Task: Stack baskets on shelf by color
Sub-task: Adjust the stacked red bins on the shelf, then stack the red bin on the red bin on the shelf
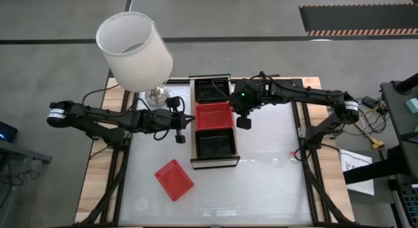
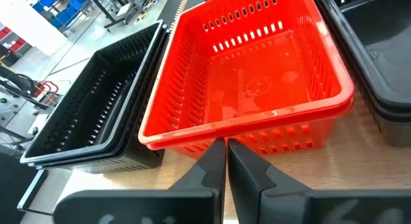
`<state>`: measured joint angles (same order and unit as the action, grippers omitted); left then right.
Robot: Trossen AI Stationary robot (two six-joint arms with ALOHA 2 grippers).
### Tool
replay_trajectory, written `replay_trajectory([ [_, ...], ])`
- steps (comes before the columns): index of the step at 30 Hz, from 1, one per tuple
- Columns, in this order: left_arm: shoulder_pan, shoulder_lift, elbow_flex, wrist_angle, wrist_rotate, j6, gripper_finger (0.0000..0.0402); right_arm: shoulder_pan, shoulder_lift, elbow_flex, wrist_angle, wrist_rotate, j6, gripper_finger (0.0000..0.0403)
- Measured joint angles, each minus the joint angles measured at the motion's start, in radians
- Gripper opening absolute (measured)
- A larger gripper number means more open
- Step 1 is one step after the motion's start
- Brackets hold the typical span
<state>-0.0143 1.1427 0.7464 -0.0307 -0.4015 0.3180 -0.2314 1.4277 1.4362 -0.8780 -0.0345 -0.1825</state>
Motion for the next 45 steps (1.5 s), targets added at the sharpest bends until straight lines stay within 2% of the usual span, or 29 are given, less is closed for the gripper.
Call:
replay_trajectory([
  [8, 0.0, 0.0, 0.0, -0.002, 0.0, -0.008, 0.0, 0.005, -0.016, 0.0, -0.006, 0.042, 0.006, 0.0009],
  [15, -0.041, -0.054, 0.018, -0.06, 0.0, -0.143, 0.0, 0.028, -0.105, -0.006, -0.042, 0.064, 0.018, 0.0008],
  [21, -0.153, -0.092, 0.025, -0.084, -0.029, -0.242, 0.0, 0.114, -0.216, -0.098, -0.022, 0.066, 0.042, 0.0009],
  [25, -0.266, -0.085, 0.024, -0.097, -0.089, -0.323, 0.0, 0.185, -0.283, -0.188, 0.017, 0.131, 0.068, 0.0009],
  [30, -0.402, -0.078, 0.066, -0.209, -0.125, -0.59, 0.0, 0.252, -0.339, -0.264, 0.063, 0.218, 0.069, 0.0009],
  [36, -0.509, -0.003, 0.167, -0.525, -0.129, -1.038, 0.0, 0.287, -0.378, -0.324, 0.132, 0.219, 0.052, 0.0009],
  [38, -0.529, 0.041, 0.215, -0.665, -0.08, -1.192, 0.0, 0.289, -0.387, -0.342, 0.153, 0.219, 0.042, 0.0009],
  [40, -0.543, 0.1, 0.263, -0.801, 0.03, -1.296, 0.0, 0.289, -0.394, -0.355, 0.162, 0.219, 0.04, 0.0009],
  [43, -0.567, 0.193, 0.312, -0.909, 0.224, -1.294, 0.0, 0.288, -0.394, -0.367, 0.159, 0.22, 0.041, 0.0009],
  [45, -0.581, 0.247, 0.321, -0.919, 0.307, -1.277, 0.0, 0.288, -0.394, -0.373, 0.159, 0.22, 0.042, 0.0009],
])
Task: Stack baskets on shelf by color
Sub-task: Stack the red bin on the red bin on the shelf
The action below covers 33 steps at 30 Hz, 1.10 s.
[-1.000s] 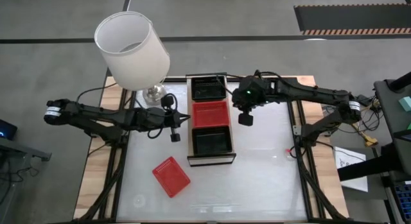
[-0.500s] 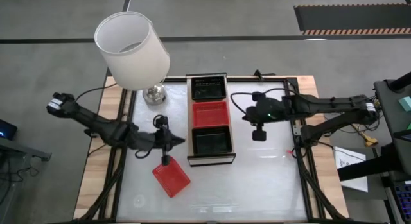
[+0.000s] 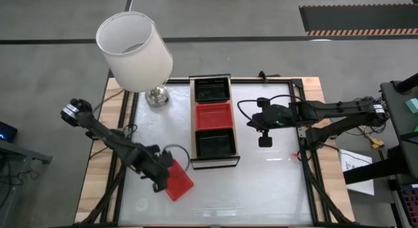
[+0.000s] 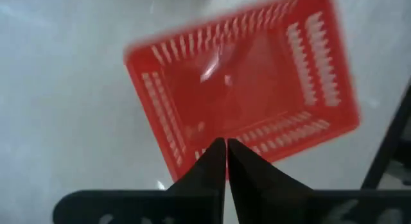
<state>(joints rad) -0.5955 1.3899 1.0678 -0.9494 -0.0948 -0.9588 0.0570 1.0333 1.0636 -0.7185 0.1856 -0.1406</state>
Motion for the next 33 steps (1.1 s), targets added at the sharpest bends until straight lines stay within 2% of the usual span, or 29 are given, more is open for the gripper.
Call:
replay_trajectory([
  [7, -0.001, 0.096, 0.001, -0.055, 0.092, -0.083, 0.0, 0.0, 0.003, -0.006, 0.008, 0.0, -0.014, 0.0009],
  [17, -0.001, 0.082, -0.008, -0.113, 0.028, -0.012, 0.0008, 0.0, 0.003, -0.006, 0.02, 0.0, -0.013, 0.0009],
  [21, 0.0, 0.082, -0.019, -0.114, 0.008, -0.004, 0.0044, 0.0, 0.003, -0.01, 0.021, 0.0, -0.003, 0.0009],
  [29, 0.0, 0.082, -0.042, -0.105, -0.005, -0.03, 0.0155, 0.0, 0.003, -0.024, 0.02, -0.001, 0.017, 0.0009],
  [33, 0.0, 0.082, -0.065, -0.1, -0.019, -0.046, 0.0182, 0.0, 0.003, -0.034, 0.022, 0.0, 0.017, 0.0009],
])
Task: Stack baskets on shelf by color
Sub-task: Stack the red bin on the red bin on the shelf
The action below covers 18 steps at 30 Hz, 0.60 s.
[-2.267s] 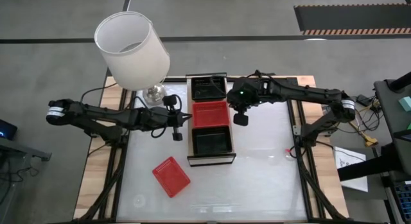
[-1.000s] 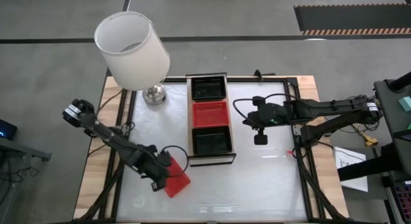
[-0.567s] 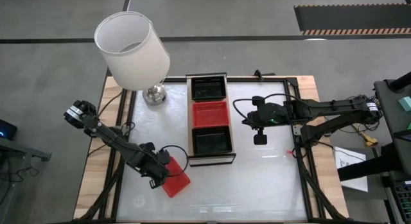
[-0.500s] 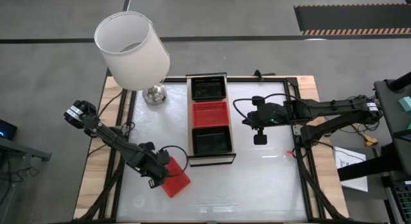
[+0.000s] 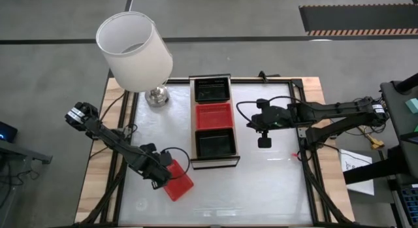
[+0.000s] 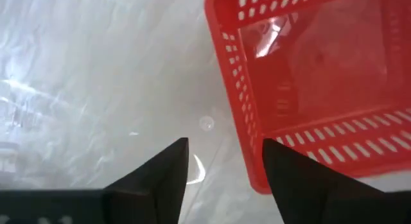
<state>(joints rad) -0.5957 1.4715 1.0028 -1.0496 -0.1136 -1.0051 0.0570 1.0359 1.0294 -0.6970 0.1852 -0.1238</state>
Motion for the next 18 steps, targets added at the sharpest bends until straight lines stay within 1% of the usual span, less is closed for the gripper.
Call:
replay_trajectory([
  [3, 0.001, 0.0, -0.013, 0.033, -0.022, -0.016, 0.0182, 0.0, 0.0, -0.005, 0.0, 0.0, 0.003, 0.0009],
  [8, 0.006, 0.0, -0.066, 0.195, -0.023, -0.017, 0.0164, 0.0, 0.0, -0.011, 0.0, 0.0, 0.01, 0.0009],
  [10, 0.006, 0.0, -0.087, 0.233, -0.023, -0.018, 0.0153, 0.0, 0.0, -0.011, 0.0, 0.0, 0.01, 0.0009],
  [14, 0.006, 0.0, -0.1, 0.246, -0.023, -0.035, 0.0117, 0.0, 0.0, -0.011, 0.0, 0.0, 0.012, 0.0009],
  [18, 0.006, 0.0, -0.103, 0.249, -0.023, -0.036, 0.0057, 0.0, 0.0, -0.012, 0.0, 0.0, 0.023, 0.0009],
])
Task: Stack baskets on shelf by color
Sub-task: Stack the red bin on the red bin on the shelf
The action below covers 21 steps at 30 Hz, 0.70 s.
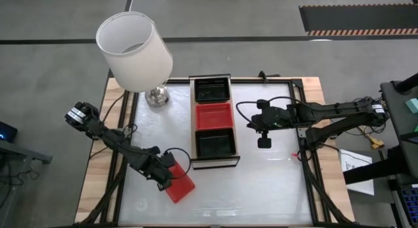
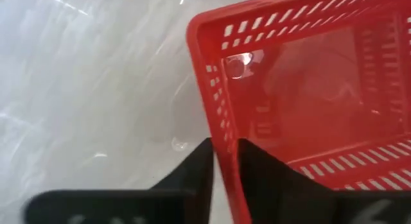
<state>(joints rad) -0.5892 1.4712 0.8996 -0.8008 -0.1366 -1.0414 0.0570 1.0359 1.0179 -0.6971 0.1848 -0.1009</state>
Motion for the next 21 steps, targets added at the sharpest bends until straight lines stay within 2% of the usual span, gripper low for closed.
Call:
replay_trajectory([
  [2, 0.0, 0.0, -0.007, -0.001, 0.0, -0.004, 0.0023, 0.0, 0.0, -0.002, -0.001, 0.0, 0.002, 0.0009],
  [4, 0.0, -0.001, -0.008, 0.001, 0.001, -0.013, 0.0008, 0.0, 0.0, -0.004, 0.0, 0.0, 0.003, 0.0009],
  [9, -0.002, -0.035, 0.011, -0.001, 0.004, -0.025, 0.0002, 0.0, 0.0, -0.008, -0.001, 0.0, 0.004, 0.0009],
  [16, -0.021, -0.203, 0.088, 0.011, -0.006, -0.019, 0.0001, 0.0, 0.0, -0.009, -0.007, 0.0, 0.004, 0.0009],
  [21, -0.038, -0.318, 0.132, 0.052, -0.104, 0.065, 0.0001, 0.0, 0.0, -0.009, -0.008, 0.0, 0.003, 0.0009],
])
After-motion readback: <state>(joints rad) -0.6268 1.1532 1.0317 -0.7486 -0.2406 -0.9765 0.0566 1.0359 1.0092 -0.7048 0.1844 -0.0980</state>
